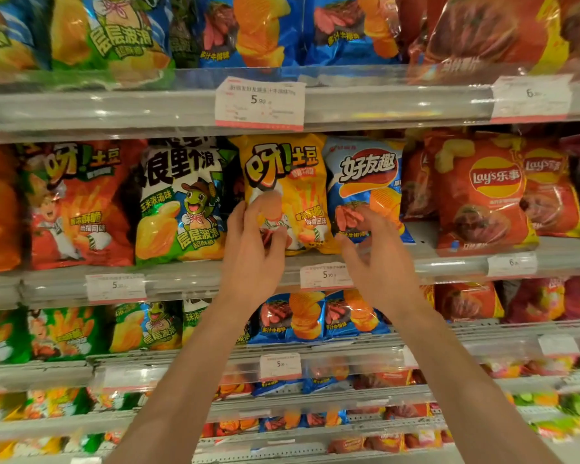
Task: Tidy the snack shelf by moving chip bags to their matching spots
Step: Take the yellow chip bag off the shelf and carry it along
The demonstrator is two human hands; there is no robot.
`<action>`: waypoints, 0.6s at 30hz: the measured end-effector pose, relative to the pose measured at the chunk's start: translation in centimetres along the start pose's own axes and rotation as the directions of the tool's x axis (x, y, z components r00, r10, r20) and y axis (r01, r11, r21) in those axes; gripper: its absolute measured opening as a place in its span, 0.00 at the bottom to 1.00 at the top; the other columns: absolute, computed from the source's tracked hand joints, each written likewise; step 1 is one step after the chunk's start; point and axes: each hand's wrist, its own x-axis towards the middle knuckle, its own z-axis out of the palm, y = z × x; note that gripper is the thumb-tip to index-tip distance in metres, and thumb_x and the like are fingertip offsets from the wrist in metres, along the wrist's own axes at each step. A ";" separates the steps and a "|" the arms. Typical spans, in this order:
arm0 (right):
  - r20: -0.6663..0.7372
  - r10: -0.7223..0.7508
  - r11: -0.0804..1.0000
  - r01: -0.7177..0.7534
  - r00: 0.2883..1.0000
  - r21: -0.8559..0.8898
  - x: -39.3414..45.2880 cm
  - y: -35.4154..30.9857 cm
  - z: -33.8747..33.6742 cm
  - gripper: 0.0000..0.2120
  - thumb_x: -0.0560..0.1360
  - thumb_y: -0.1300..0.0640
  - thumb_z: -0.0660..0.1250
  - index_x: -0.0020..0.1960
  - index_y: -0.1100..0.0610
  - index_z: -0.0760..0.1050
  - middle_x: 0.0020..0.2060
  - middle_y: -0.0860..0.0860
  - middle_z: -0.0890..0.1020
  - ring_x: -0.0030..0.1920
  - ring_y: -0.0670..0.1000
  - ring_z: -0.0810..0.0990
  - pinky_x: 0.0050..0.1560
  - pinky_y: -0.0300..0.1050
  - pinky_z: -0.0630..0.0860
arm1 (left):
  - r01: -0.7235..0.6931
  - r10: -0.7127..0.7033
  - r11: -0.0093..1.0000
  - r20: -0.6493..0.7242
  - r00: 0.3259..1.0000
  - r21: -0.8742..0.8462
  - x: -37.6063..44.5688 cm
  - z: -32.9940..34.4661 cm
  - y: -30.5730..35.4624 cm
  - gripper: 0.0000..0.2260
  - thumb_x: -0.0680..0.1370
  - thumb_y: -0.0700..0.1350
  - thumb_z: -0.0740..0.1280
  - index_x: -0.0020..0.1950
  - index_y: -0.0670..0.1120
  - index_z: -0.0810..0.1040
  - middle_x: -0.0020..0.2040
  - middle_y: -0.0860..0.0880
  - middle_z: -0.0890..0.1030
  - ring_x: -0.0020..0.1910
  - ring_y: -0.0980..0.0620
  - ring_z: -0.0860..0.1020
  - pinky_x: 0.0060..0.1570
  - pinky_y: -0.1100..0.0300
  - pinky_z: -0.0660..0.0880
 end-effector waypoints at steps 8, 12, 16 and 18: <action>0.068 0.001 0.999 0.002 0.998 -0.034 3.3 -1.2 3.0 0.30 0.80 0.43 0.67 0.75 0.59 0.68 0.60 0.58 0.79 0.62 0.58 0.76 0.60 0.56 0.75 | 0.071 -0.069 0.997 0.068 0.995 -0.020 1.5 0.3 -0.1 0.26 0.86 0.51 0.59 0.82 0.56 0.54 0.78 0.47 0.67 0.43 0.66 0.75 0.51 0.60 0.67; 0.104 0.001 0.996 -0.010 0.995 0.085 3.2 -1.8 3.5 0.25 0.80 0.45 0.67 0.72 0.58 0.71 0.57 0.54 0.84 0.60 0.56 0.80 0.60 0.57 0.77 | 0.058 -0.056 0.998 0.066 0.996 -0.030 2.0 0.1 -0.5 0.26 0.86 0.52 0.59 0.82 0.57 0.54 0.75 0.48 0.72 0.43 0.64 0.78 0.52 0.58 0.72; 0.113 0.050 0.985 -0.067 0.992 0.156 3.3 -2.1 3.3 0.26 0.80 0.45 0.68 0.73 0.57 0.70 0.58 0.52 0.84 0.59 0.54 0.80 0.61 0.57 0.77 | 0.005 -0.004 0.999 0.004 1.000 -0.034 2.1 0.2 -0.6 0.26 0.85 0.52 0.61 0.82 0.56 0.57 0.74 0.47 0.71 0.46 0.62 0.78 0.55 0.59 0.73; 0.107 0.061 0.976 -0.082 0.992 0.201 3.6 -2.3 3.0 0.29 0.78 0.40 0.67 0.73 0.54 0.70 0.57 0.49 0.84 0.58 0.52 0.81 0.60 0.57 0.78 | -0.014 0.013 0.999 -0.024 1.000 -0.050 2.4 0.0 -0.4 0.26 0.84 0.52 0.62 0.82 0.56 0.58 0.76 0.47 0.70 0.56 0.60 0.74 0.60 0.60 0.71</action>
